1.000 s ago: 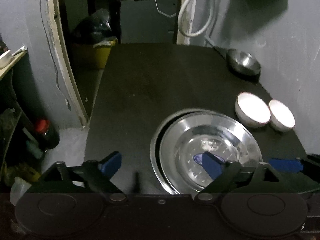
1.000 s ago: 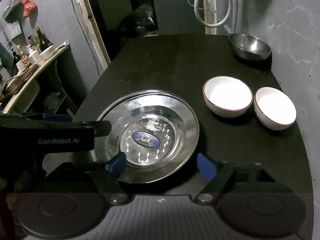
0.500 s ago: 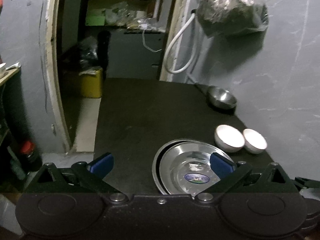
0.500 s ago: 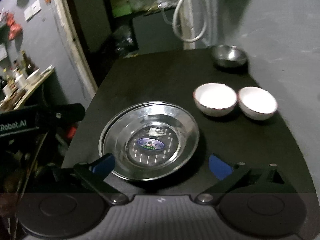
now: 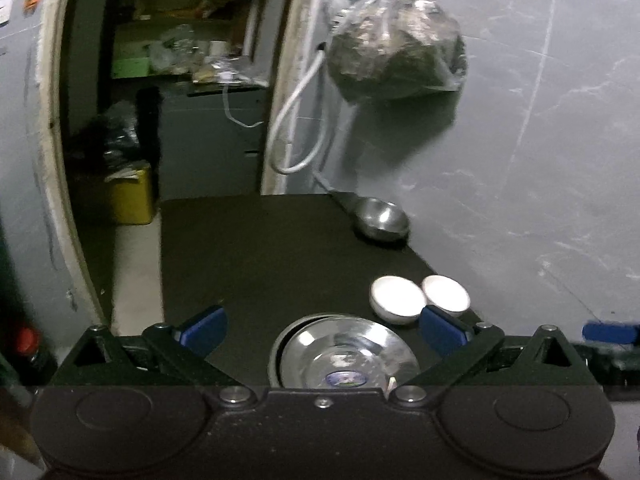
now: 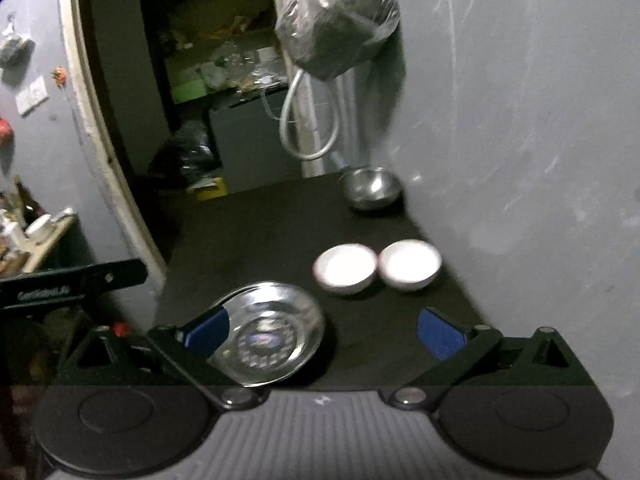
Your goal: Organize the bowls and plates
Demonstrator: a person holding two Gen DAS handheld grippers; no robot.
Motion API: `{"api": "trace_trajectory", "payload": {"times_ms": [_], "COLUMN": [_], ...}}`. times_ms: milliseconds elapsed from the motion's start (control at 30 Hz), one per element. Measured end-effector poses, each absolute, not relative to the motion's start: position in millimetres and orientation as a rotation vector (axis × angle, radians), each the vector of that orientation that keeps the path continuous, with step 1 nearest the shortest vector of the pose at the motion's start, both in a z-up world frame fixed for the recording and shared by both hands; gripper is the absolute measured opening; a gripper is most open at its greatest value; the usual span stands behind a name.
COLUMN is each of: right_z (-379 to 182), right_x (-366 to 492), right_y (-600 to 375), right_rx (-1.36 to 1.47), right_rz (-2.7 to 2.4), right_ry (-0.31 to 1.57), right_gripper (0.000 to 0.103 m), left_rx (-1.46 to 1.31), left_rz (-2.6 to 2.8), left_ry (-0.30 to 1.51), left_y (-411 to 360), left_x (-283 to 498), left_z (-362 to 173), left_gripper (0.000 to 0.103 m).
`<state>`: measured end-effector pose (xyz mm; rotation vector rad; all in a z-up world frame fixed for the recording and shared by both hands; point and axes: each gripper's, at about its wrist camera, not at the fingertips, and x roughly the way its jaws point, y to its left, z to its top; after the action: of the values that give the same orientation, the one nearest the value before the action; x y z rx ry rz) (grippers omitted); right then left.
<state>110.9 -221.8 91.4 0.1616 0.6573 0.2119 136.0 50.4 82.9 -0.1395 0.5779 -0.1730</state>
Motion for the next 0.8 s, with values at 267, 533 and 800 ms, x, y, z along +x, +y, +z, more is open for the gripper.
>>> {"api": "trace_trajectory", "payload": {"times_ms": [267, 533, 800], "right_z": [133, 153, 179], "right_x": [119, 125, 159], "right_y": [-221, -218, -218], "right_rx": [0.111, 0.229, 0.162], "right_rz": [0.143, 0.124, 0.131], "right_ry": [0.663, 0.71, 0.655], "right_gripper": [0.103, 0.103, 0.103], "left_rx": [-0.101, -0.135, -0.16], "left_rz": [-0.245, -0.229, -0.174], "left_ry": [0.584, 0.563, 0.536], "left_y": [49, 59, 57], "left_x": [143, 145, 164], "left_z": [114, 138, 152], "left_gripper": [0.102, 0.102, 0.102]}}
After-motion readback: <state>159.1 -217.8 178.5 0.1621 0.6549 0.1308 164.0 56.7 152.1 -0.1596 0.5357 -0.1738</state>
